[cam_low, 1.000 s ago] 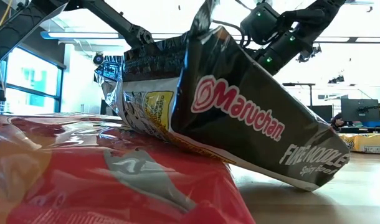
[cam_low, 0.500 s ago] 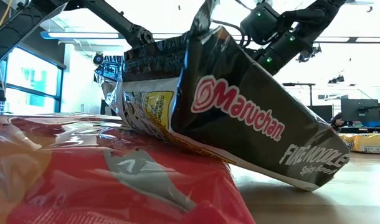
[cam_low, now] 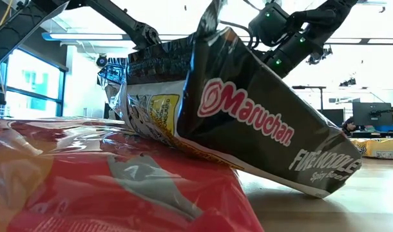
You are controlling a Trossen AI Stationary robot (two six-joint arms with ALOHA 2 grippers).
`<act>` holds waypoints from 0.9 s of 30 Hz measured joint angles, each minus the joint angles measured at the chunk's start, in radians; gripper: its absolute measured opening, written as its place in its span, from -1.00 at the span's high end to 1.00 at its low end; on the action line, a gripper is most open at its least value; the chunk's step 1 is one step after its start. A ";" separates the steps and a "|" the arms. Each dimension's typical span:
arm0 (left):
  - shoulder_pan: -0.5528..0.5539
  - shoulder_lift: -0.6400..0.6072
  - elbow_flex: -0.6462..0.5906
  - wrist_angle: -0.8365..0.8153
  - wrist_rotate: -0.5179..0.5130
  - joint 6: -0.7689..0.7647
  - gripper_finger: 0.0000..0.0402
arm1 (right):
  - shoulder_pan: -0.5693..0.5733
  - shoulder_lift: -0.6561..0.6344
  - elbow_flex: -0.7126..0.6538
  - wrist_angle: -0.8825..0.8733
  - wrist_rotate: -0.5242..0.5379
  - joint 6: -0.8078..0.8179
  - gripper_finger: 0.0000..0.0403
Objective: Sort Maruchan noodles
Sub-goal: Put the middle black noodle pack into the gray bin
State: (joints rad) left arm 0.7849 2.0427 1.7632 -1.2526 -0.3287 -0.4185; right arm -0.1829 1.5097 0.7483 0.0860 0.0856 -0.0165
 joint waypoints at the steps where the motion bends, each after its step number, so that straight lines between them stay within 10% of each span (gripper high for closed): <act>1: 0.000 0.000 0.016 -0.022 -0.014 0.017 0.06 | 0.000 0.000 0.000 0.000 0.000 -0.002 1.00; 7: -0.029 -0.002 0.127 -0.080 -0.091 0.172 0.06 | 0.000 0.000 0.000 0.000 -0.016 -0.002 1.00; 12: -0.075 -0.002 0.149 -0.010 0.097 0.432 0.14 | 0.000 0.000 0.000 0.000 -0.017 -0.002 1.00; 27: -0.115 0.106 0.042 0.100 0.105 0.820 0.97 | 0.000 0.000 0.000 0.000 -0.018 -0.002 1.00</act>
State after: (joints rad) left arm 0.6700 2.1489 1.8050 -1.1525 -0.2232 0.4012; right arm -0.1825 1.5097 0.7483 0.0861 0.0675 -0.0189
